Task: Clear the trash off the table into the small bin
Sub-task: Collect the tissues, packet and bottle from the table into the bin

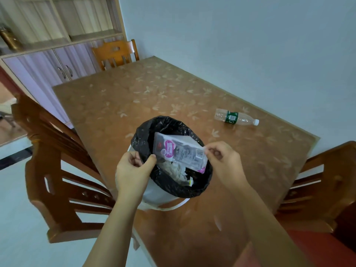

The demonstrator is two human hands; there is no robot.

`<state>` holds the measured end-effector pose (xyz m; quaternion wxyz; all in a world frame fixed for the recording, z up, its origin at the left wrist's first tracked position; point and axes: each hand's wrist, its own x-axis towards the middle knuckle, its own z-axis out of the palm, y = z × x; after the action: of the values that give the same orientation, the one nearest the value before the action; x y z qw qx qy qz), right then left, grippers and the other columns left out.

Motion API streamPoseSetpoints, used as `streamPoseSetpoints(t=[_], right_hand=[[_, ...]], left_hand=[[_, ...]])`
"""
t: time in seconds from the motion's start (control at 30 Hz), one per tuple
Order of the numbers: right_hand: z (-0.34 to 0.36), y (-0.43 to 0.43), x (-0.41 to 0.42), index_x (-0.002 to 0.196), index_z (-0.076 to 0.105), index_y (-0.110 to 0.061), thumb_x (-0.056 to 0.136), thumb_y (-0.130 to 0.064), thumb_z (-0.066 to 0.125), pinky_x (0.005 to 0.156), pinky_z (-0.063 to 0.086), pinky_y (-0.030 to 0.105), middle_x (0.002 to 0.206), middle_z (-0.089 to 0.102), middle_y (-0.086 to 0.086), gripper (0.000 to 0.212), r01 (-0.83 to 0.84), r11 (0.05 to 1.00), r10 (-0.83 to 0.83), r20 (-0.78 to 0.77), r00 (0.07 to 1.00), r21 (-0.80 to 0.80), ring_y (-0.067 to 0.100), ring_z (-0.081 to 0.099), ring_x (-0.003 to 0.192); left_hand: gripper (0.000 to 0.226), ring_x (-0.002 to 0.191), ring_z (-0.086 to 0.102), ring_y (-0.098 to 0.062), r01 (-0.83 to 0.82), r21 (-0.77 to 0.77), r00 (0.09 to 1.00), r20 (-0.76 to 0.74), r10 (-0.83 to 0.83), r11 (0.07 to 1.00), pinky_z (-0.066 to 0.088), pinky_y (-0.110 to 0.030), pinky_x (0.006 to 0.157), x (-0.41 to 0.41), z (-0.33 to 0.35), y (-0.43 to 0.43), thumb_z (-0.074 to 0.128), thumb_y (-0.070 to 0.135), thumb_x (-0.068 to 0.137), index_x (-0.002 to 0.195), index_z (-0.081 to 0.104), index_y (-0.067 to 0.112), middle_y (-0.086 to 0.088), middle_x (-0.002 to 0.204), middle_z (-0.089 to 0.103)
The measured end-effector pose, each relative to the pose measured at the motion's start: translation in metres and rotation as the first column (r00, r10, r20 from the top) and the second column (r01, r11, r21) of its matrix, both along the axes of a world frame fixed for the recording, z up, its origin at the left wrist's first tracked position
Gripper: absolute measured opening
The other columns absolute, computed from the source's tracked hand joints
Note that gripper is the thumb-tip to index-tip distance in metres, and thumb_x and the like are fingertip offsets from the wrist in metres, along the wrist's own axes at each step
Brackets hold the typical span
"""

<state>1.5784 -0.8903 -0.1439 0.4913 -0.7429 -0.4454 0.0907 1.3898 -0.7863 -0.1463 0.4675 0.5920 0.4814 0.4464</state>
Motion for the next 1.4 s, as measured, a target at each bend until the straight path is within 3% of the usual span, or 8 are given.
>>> streamPoseSetpoints(t=[0.23,0.53,0.63,0.8,0.93,1.07,1.3,1.4], right_hand=[[0.0,0.002,-0.017,0.101,0.066,-0.013,0.085,-0.004,0.055,0.075,0.038,0.0,0.096,0.067,0.002,0.022,-0.174,0.969,0.19,0.079,0.979,-0.174,0.008,0.058,0.086],[-0.008,-0.047,-0.02,0.106,0.062,-0.009,0.086,-0.014,0.054,0.085,0.042,0.039,0.105,0.063,0.01,0.023,0.214,0.936,-0.11,0.345,0.932,-0.28,0.029,0.054,0.099],[-0.021,-0.072,-0.021,0.112,0.059,-0.013,0.085,-0.019,0.054,0.093,0.038,0.041,0.117,0.059,0.009,0.028,0.355,0.849,-0.188,0.403,0.896,-0.392,0.03,0.05,0.109],[-0.033,-0.116,-0.021,0.119,0.053,-0.016,0.085,-0.027,0.052,0.103,0.033,0.045,0.126,0.055,0.008,0.036,0.398,0.744,-0.186,0.406,0.895,-0.536,0.03,0.045,0.118],[-0.029,-0.142,-0.014,0.118,0.054,-0.014,0.084,-0.025,0.055,0.1,0.036,0.046,0.124,0.056,0.01,0.036,0.41,0.765,-0.218,0.401,0.89,-0.496,0.031,0.047,0.117],[-0.025,-0.166,0.005,0.117,0.056,-0.013,0.084,-0.023,0.055,0.101,0.035,0.043,0.125,0.056,0.009,0.034,0.401,0.808,-0.254,0.359,0.898,-0.432,0.029,0.047,0.119],[-0.027,-0.234,0.08,0.122,0.053,-0.012,0.086,-0.025,0.054,0.105,0.034,0.041,0.129,0.054,0.009,0.038,0.295,0.842,-0.133,0.356,0.925,-0.451,0.026,0.043,0.123],[-0.023,-0.262,0.12,0.119,0.055,-0.01,0.085,-0.024,0.056,0.102,0.037,0.042,0.124,0.057,0.011,0.036,0.252,0.871,-0.083,0.38,0.921,-0.421,0.027,0.048,0.119]], left_hand=[[0.033,0.06,0.032,-0.014,0.027,0.0,0.995,0.094,-0.027,1.0,0.032,-0.031,0.06,-0.004,0.006,-0.009,0.069,0.014,0.076,0.066,0.038,0.016,0.003,0.06,0.031],[0.036,0.054,0.029,-0.009,-0.009,-0.044,0.987,0.161,0.015,0.999,0.031,-0.029,0.059,-0.024,-0.005,-0.024,0.07,0.016,0.075,0.065,0.036,0.018,0.005,0.058,0.03],[0.036,0.055,0.028,-0.01,0.019,-0.076,0.982,0.188,-0.004,0.997,0.029,-0.03,0.06,-0.023,-0.011,-0.031,0.071,0.018,0.073,0.065,0.036,0.019,0.004,0.059,0.029],[0.035,0.058,0.031,-0.014,0.017,-0.137,0.982,0.19,0.01,0.99,0.03,-0.032,0.06,-0.012,-0.014,-0.051,0.067,0.033,0.06,0.058,0.034,0.022,0.006,0.055,0.031],[0.037,0.057,0.029,-0.013,0.024,-0.156,0.978,0.207,0.009,0.988,0.027,-0.033,0.06,0.001,-0.013,-0.077,0.067,0.033,0.058,0.058,0.033,0.022,0.011,0.051,0.03],[0.036,0.061,0.03,-0.018,0.038,-0.138,0.978,0.209,-0.009,0.99,0.028,-0.033,0.063,0.024,-0.007,-0.107,0.067,0.032,0.059,0.059,0.033,0.022,0.003,0.058,0.03],[0.033,0.054,0.029,-0.012,-0.085,-0.046,0.98,0.176,0.091,0.995,0.028,-0.032,0.058,0.093,0.002,-0.182,0.066,0.031,0.062,0.059,0.034,0.021,0.005,0.055,0.032],[0.035,0.049,0.028,-0.006,-0.147,-0.018,0.969,0.196,0.147,0.989,0.026,-0.024,0.052,0.124,0.005,-0.216,0.066,0.031,0.064,0.06,0.033,0.021,0.013,0.049,0.033]])
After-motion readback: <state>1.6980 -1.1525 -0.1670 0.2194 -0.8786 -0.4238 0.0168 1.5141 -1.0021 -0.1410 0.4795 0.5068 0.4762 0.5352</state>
